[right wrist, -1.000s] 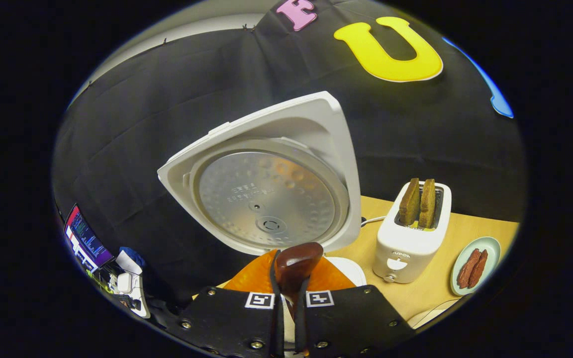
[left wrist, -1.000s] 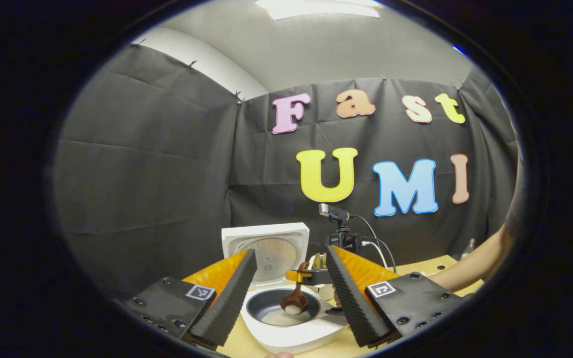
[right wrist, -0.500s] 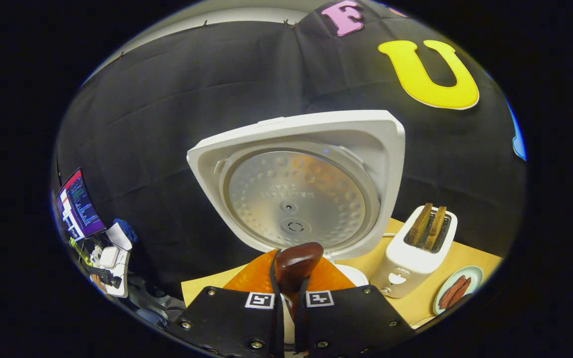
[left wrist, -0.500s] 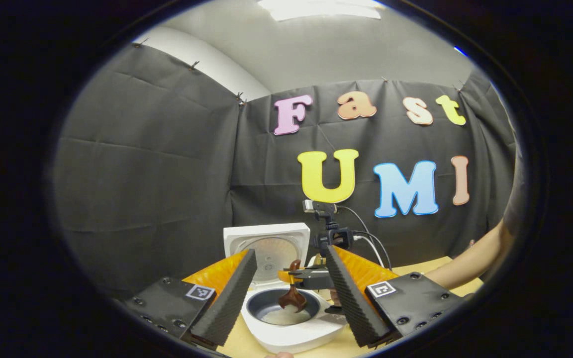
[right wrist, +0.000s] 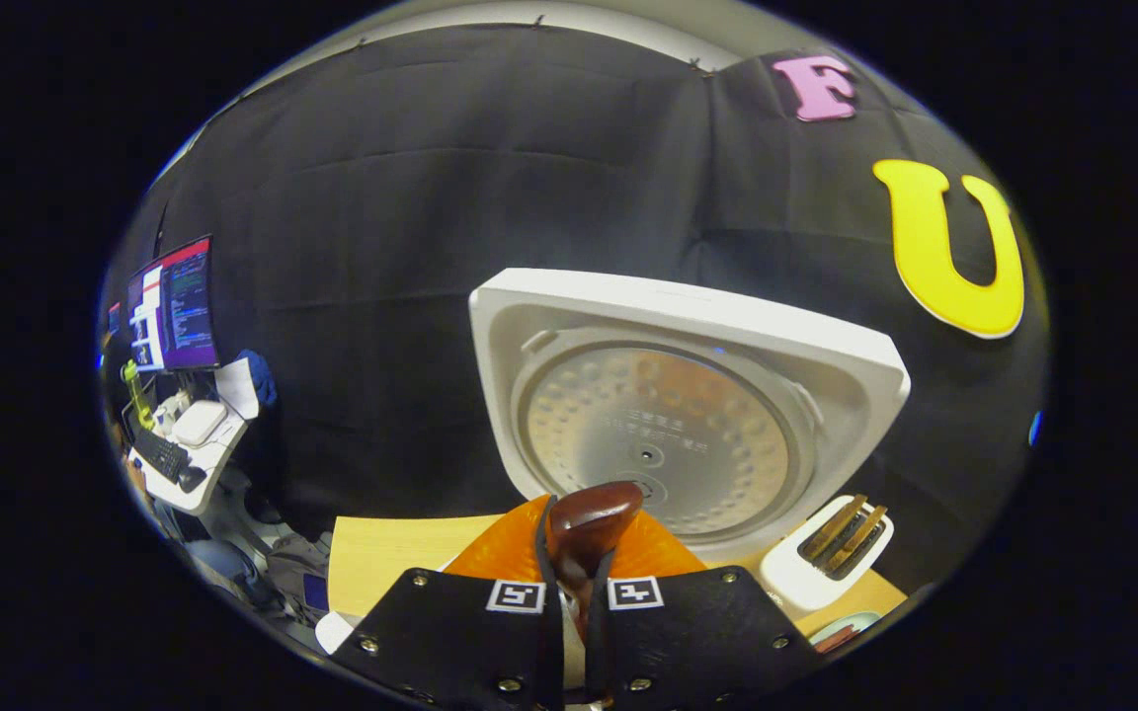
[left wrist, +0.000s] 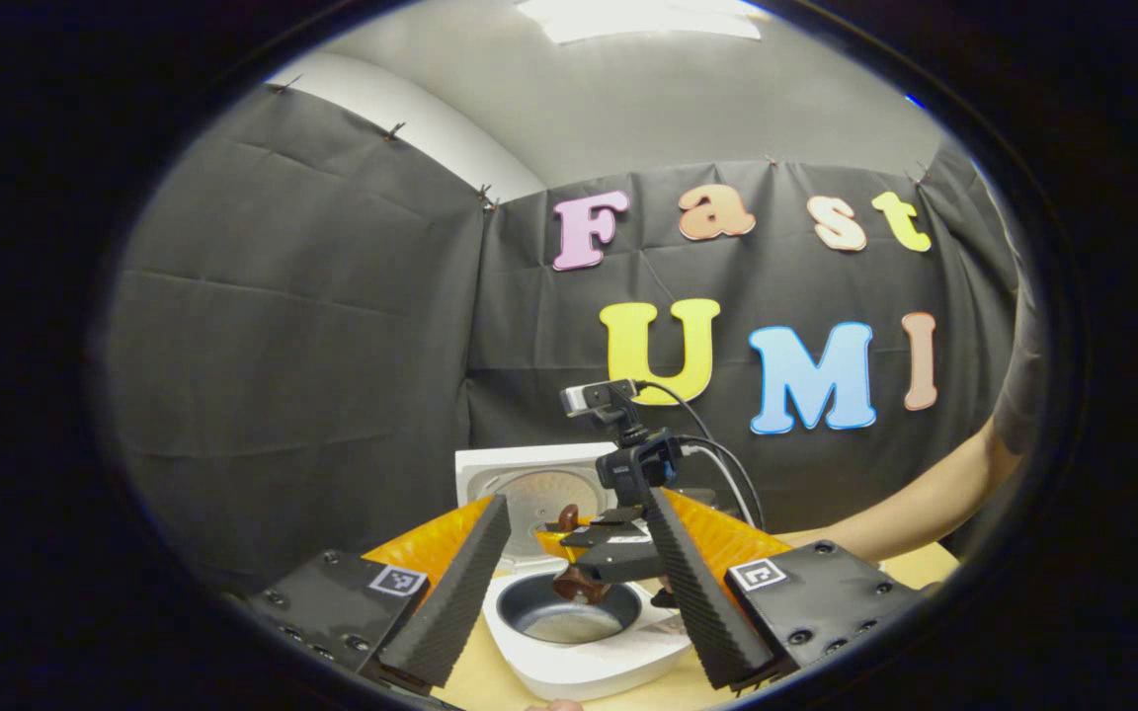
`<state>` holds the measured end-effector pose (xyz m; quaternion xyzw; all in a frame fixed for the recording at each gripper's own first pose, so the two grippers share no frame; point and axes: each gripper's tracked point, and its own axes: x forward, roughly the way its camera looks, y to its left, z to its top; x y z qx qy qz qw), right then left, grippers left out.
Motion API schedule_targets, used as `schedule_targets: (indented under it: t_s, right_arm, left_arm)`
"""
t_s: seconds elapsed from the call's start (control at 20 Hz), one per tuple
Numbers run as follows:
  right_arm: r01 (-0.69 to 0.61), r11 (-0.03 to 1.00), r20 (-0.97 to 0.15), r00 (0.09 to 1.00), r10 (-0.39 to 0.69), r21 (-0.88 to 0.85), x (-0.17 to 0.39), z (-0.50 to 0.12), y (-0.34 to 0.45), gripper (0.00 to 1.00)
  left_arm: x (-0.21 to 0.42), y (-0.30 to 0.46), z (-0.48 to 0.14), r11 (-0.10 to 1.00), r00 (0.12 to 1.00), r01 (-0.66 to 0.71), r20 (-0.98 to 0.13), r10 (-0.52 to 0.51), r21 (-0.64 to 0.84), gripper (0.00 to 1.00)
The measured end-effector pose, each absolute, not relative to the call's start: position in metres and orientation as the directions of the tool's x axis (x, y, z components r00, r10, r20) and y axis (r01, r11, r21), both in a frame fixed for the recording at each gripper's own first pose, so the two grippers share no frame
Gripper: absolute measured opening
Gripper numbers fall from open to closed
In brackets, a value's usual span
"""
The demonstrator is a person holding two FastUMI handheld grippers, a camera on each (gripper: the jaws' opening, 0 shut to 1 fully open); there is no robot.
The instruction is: Close the left gripper, press the button to open the rice cooker; take a wooden spoon from the chopstick holder with the right hand, scoop a spoonful of rice and pour it into the rice cooker, then put the wooden spoon back into the chopstick holder.
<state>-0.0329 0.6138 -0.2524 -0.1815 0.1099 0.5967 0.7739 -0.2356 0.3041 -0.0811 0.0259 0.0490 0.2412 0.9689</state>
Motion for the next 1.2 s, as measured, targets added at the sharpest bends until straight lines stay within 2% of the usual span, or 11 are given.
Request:
schedule_targets:
  t_s: [0.1,0.15,0.2,0.45,0.5,0.55,0.65,0.7,0.75,1.0,1.2]
  right_arm:
    - [-0.962,0.184,-0.385,0.25,0.888,-0.2,-0.041,-0.249,0.614,0.09]
    - [-0.958,0.167,-0.378,0.247,0.892,-0.231,-0.046,-0.248,0.615,0.09]
    - [-0.954,0.154,-0.371,0.245,0.896,-0.258,-0.05,-0.245,0.615,0.09]
    - [-0.94,0.109,-0.361,0.229,0.904,-0.324,-0.063,-0.238,0.615,0.08]
    - [-0.939,0.096,-0.362,0.22,0.906,-0.33,-0.065,-0.237,0.615,0.09]
    - [-0.936,0.084,-0.365,0.215,0.906,-0.342,-0.066,-0.237,0.614,0.09]
    - [-0.929,0.064,-0.37,0.208,0.905,-0.366,-0.071,-0.24,0.615,0.09]
    - [-0.929,0.057,-0.372,0.203,0.906,-0.366,-0.072,-0.24,0.614,0.08]
    - [-0.93,0.054,-0.372,0.199,0.907,-0.364,-0.072,-0.24,0.614,0.09]
    - [-0.946,0.076,-0.356,0.193,0.914,-0.317,-0.071,-0.232,0.61,0.09]
    - [-0.963,0.143,-0.332,0.214,0.919,-0.227,-0.062,-0.217,0.602,0.09]
  left_arm:
    - [-0.239,0.31,-0.085,0.876,0.872,-0.477,-0.092,0.482,0.067,0.95]
    - [-0.24,0.311,-0.084,0.875,0.87,-0.48,-0.091,0.484,0.063,0.89]
    - [-0.241,0.31,-0.083,0.874,0.869,-0.483,-0.089,0.486,0.06,1.0]
    - [-0.248,0.317,-0.08,0.864,0.861,-0.499,-0.079,0.503,0.067,1.0]
    - [-0.25,0.317,-0.079,0.863,0.86,-0.501,-0.077,0.505,0.064,0.95]
    - [-0.252,0.319,-0.079,0.861,0.858,-0.505,-0.076,0.508,0.06,1.0]
    - [-0.256,0.321,-0.081,0.856,0.853,-0.513,-0.08,0.516,0.055,0.9]
    - [-0.258,0.323,-0.082,0.854,0.85,-0.517,-0.082,0.52,0.053,0.9]
    - [-0.259,0.323,-0.082,0.853,0.849,-0.52,-0.084,0.522,0.052,0.96]
    - [-0.263,0.321,-0.079,0.855,0.851,-0.515,-0.084,0.519,0.061,0.96]
    - [-0.257,0.314,-0.077,0.868,0.864,-0.494,-0.083,0.496,0.049,0.96]
